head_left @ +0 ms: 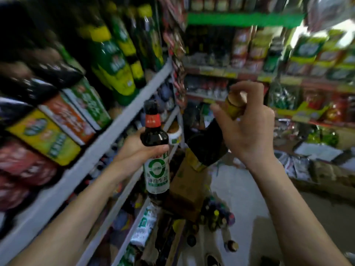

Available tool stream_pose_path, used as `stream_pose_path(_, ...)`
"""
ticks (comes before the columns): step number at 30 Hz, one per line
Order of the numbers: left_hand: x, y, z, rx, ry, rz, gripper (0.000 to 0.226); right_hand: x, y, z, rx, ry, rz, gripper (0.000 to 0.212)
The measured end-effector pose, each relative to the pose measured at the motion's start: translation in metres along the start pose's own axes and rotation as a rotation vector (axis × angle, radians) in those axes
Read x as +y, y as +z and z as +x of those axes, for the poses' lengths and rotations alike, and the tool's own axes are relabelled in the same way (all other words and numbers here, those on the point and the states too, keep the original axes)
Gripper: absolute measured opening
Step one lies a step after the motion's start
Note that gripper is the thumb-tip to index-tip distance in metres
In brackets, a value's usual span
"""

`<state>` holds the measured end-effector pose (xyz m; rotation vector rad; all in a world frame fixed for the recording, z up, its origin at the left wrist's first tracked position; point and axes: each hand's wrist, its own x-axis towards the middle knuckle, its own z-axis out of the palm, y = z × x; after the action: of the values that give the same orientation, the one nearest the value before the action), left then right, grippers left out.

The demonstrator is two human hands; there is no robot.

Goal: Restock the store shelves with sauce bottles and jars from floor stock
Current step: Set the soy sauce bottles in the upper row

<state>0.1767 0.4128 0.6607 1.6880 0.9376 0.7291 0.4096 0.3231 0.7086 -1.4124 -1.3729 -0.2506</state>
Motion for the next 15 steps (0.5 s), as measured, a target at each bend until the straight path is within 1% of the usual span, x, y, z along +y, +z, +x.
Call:
stream_pose_path(3,0.056,-0.03,-0.019,0.055,0.066,0.033,0.037,-0.039,-0.003,0.045,0.033,0.046,0.248,0.034)
stream_pose_path(7,0.102,-0.057,-0.04,0.149,0.118,0.071,0.045,-0.069,-0.002,0.078,0.05,0.175,0.606,0.023)
stream_pose_path(10,0.124,-0.065,-0.055,0.235,0.137,0.055,0.045,-0.086,0.0,0.1,0.041,0.218,0.712,0.016)
stream_pose_path(12,0.136,-0.068,-0.067,0.295,0.139,0.043,0.037,-0.1,0.006,0.114,-0.013,0.183,0.758,0.016)
stream_pose_path(15,0.15,-0.075,-0.088,0.397,0.114,0.037,0.039,-0.13,0.017,0.134,-0.206,0.134,0.891,0.014)
